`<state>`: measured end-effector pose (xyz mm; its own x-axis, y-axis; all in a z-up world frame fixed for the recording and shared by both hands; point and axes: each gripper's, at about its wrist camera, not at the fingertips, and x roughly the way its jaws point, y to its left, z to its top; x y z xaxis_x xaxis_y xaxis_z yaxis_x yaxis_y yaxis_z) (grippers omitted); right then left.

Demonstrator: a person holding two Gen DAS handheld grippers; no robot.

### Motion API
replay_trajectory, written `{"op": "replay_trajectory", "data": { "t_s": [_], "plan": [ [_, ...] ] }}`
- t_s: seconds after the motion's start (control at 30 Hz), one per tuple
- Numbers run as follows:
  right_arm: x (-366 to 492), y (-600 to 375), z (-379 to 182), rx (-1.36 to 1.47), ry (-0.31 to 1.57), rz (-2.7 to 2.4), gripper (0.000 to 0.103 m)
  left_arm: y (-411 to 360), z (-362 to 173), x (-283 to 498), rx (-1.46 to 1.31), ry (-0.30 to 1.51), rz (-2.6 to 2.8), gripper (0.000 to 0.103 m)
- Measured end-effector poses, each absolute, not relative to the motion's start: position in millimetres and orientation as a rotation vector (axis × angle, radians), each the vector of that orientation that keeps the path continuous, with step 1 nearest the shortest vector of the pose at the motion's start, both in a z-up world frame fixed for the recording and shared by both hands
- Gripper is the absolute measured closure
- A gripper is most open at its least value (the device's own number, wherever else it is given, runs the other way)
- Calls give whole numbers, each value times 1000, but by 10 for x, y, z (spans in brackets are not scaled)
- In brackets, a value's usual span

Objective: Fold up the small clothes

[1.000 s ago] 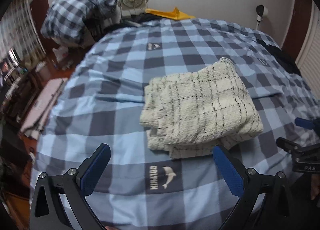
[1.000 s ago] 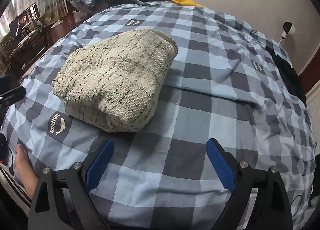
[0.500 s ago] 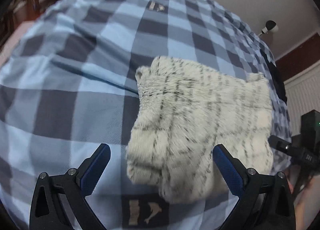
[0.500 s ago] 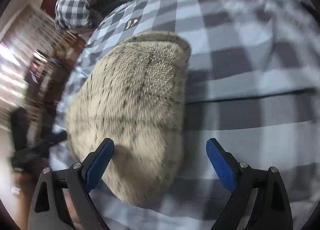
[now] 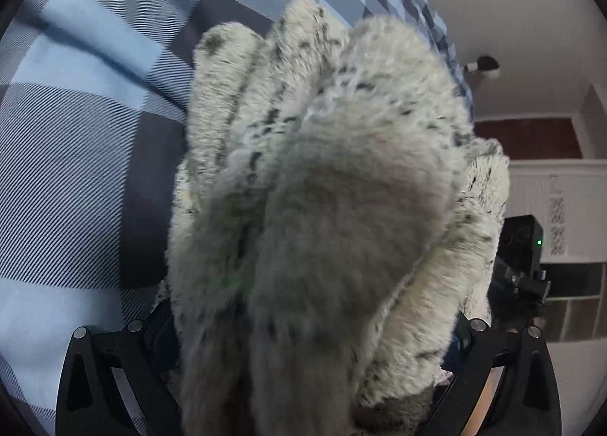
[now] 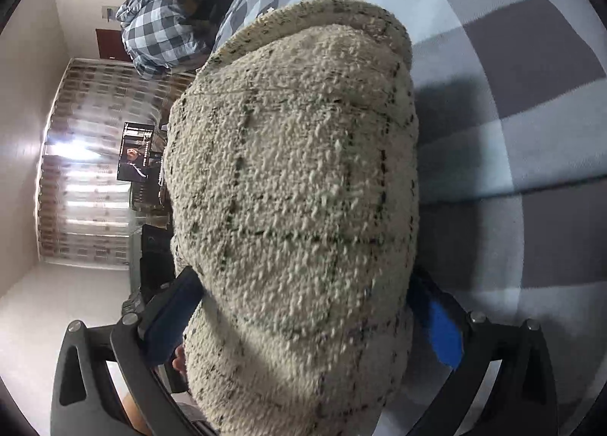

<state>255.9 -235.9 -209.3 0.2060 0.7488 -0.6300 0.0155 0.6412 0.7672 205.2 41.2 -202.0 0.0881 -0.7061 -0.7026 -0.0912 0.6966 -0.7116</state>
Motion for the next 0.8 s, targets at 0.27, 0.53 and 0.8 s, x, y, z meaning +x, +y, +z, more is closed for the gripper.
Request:
{"op": "replay_trajectory", "data": {
  "t_s": [0.27, 0.53, 0.8],
  "plan": [
    [2515, -2387, -2005, 757, 1308, 584, 24, 211, -1784, 1988, -614, 1428, -504, 36],
    [2271, -2574, -1298, 657, 1146, 585, 37, -200, -1078, 1893, -511, 1283, -525, 49],
    [2394, -3435, -960, 706, 1049, 481, 36, -1255, -750, 2372, -422, 1230, -579, 50]
  ]
}}
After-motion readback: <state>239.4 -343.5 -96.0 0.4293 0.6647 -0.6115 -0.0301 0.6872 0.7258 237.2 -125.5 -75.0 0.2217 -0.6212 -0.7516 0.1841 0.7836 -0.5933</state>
